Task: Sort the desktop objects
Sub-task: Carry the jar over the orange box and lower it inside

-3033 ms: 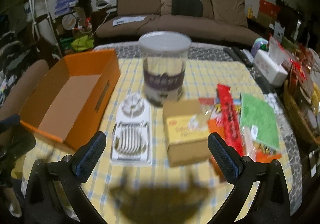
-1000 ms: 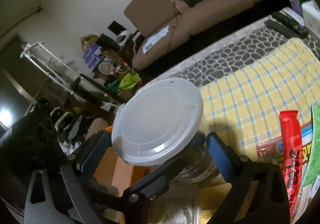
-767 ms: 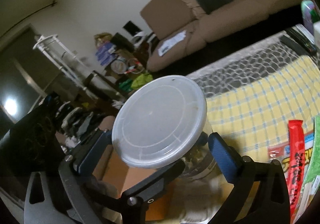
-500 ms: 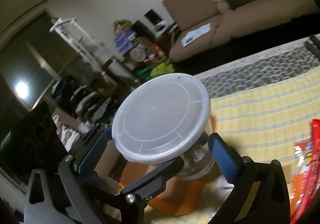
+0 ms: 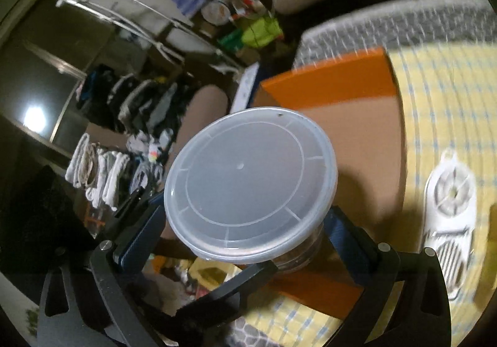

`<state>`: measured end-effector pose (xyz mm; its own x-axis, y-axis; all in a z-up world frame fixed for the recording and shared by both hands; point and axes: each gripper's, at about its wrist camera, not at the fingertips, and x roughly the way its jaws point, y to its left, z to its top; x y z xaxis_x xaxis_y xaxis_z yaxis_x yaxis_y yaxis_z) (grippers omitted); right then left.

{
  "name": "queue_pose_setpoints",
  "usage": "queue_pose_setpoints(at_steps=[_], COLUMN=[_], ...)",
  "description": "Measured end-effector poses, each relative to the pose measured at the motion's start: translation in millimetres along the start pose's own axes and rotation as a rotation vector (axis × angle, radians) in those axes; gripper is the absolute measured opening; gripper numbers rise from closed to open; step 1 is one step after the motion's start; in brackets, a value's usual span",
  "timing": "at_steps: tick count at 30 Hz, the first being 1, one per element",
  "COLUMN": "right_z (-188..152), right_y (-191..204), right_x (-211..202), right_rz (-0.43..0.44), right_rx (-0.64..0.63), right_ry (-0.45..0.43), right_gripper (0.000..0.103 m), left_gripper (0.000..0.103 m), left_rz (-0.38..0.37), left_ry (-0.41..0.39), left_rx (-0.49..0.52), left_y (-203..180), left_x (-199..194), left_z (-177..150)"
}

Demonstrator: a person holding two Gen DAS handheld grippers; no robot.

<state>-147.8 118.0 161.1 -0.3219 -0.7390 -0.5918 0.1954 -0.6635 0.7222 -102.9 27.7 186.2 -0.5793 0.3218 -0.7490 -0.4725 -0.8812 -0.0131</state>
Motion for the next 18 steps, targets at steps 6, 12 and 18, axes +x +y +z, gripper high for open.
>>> queue_pose_setpoints(at_steps=[6,12,18], right_z=[7,19,25], right_y=[-21,-32,-48], right_x=[7,-2,-2], right_rz=[-0.013,0.032,0.033], right_rx=[0.065,0.108,0.148], right_ry=[0.013,-0.034,-0.05], right_gripper=[0.103,0.102,0.102], left_gripper=[0.093,0.092,0.092], left_rz=[-0.018,-0.046,-0.039], left_ry=[0.044,0.035,0.079], left_rx=[-0.04,-0.086,-0.116], left_y=[4,16,27], left_x=[24,40,74], left_z=[-4,17,44])
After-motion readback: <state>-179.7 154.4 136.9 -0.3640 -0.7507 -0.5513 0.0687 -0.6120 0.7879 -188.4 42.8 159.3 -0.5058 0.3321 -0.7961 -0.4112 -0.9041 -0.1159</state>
